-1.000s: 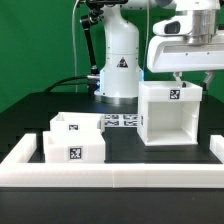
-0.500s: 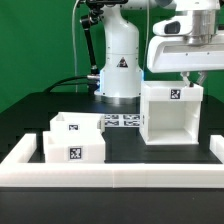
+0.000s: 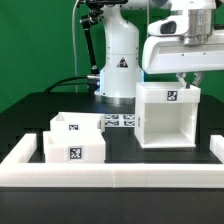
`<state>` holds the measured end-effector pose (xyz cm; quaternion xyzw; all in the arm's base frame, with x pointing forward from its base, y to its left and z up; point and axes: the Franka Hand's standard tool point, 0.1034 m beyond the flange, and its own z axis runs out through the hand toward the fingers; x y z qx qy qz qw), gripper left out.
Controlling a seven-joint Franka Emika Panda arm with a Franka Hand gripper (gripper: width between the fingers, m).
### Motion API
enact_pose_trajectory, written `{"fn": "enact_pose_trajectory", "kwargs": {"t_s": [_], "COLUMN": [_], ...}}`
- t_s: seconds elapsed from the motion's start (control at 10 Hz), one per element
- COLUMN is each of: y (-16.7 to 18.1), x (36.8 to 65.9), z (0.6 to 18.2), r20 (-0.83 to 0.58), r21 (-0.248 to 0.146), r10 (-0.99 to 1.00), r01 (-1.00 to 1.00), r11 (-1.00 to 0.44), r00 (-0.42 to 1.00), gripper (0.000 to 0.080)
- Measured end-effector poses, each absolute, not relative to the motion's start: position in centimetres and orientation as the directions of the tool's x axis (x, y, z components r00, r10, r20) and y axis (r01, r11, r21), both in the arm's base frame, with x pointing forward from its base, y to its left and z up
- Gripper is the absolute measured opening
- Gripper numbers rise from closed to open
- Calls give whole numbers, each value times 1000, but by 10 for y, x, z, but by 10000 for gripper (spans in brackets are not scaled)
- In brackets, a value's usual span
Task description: Assemble drawer
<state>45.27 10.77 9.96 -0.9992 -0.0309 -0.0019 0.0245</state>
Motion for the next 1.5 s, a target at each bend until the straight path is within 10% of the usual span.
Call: {"fn": "enact_pose_trajectory", "kwargs": {"t_s": [0.5, 1.5], "y": [83, 88], "x": [523, 553], "z": [100, 101], "r20": [82, 129], "r21": [-52, -74], "r10": [74, -16], "r01": [78, -6], "r11": [-996, -997], "r00": [994, 991], "gripper": [38, 38]}}
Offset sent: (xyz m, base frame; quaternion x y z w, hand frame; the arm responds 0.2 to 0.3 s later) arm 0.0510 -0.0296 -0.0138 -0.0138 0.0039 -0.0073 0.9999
